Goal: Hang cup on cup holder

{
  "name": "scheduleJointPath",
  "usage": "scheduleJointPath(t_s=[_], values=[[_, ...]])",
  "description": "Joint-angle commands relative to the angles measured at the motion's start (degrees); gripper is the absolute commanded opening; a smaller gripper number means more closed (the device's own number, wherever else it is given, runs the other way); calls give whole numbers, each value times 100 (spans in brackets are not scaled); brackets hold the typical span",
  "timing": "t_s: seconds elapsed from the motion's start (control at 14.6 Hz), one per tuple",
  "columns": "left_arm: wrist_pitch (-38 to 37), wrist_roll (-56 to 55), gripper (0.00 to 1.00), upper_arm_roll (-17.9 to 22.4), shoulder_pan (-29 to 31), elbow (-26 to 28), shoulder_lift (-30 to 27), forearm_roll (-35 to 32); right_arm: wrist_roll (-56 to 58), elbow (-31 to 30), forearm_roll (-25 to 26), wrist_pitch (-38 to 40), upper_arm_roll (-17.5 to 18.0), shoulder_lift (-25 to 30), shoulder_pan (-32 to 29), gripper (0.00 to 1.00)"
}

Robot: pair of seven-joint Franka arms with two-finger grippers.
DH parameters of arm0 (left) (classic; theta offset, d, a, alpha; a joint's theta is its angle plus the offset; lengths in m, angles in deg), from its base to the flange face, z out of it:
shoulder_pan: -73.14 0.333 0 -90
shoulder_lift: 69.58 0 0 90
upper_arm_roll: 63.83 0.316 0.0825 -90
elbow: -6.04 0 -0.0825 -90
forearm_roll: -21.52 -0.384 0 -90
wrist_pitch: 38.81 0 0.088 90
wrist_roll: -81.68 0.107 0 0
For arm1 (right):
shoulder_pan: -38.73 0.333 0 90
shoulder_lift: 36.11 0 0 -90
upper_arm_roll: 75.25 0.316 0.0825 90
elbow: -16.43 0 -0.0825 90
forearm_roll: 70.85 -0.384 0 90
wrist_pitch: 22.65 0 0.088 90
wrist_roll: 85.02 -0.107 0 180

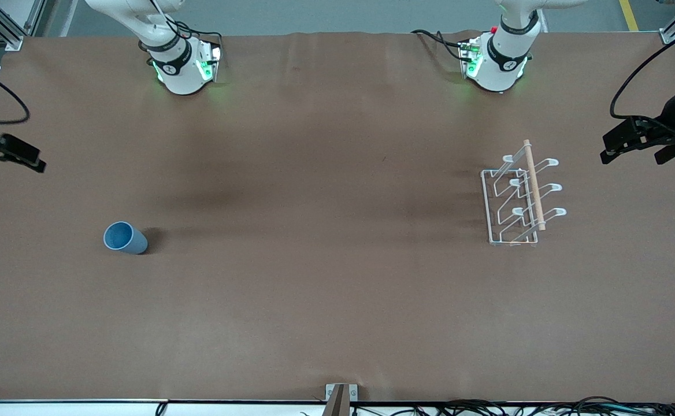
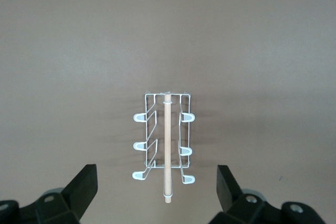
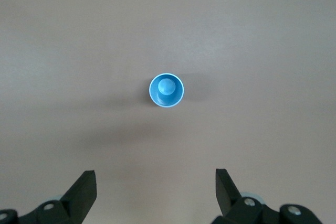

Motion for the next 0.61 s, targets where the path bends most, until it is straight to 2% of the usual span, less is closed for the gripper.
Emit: scheduleJointPath(t_s=[0.0,0.55], values=[[-56,81,100,-26,16,-75,8,-93,229,-787,-72,-893,-3,-233,-26,100],[-56,81,100,-8,8,-92,26,-93,1152,-1720,-81,-3486,-20,-1525,-325,100]])
